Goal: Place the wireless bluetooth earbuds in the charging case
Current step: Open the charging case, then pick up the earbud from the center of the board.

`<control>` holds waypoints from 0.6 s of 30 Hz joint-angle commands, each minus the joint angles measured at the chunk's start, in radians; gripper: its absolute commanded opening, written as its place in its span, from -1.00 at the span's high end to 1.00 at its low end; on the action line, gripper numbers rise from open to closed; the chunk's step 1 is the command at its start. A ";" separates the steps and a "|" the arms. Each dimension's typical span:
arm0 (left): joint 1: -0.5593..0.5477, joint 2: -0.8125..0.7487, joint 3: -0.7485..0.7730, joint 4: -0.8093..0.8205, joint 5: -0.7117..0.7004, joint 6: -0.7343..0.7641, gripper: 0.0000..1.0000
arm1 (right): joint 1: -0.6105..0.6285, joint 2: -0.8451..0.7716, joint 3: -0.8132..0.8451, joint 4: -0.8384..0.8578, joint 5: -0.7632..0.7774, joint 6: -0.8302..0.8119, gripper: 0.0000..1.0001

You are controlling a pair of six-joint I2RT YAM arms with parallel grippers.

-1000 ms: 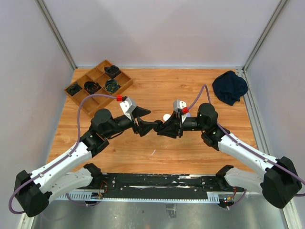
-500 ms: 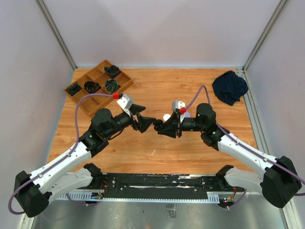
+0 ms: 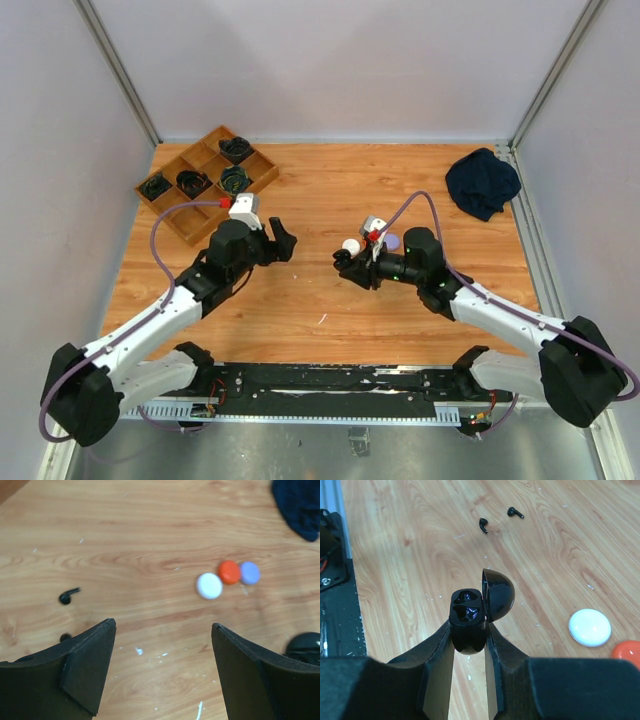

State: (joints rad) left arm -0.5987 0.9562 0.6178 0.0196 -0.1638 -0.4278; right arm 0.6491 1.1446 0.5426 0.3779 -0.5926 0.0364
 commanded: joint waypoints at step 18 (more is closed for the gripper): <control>0.215 0.662 0.266 0.070 0.030 -0.033 -0.59 | -0.023 0.043 -0.076 0.128 0.094 -0.018 0.71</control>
State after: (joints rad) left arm -0.3996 1.5566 0.8127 0.0605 -0.1371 -0.4950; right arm 0.6491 1.1896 0.4831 0.4587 -0.5117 0.0250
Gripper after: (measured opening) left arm 0.795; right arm 0.274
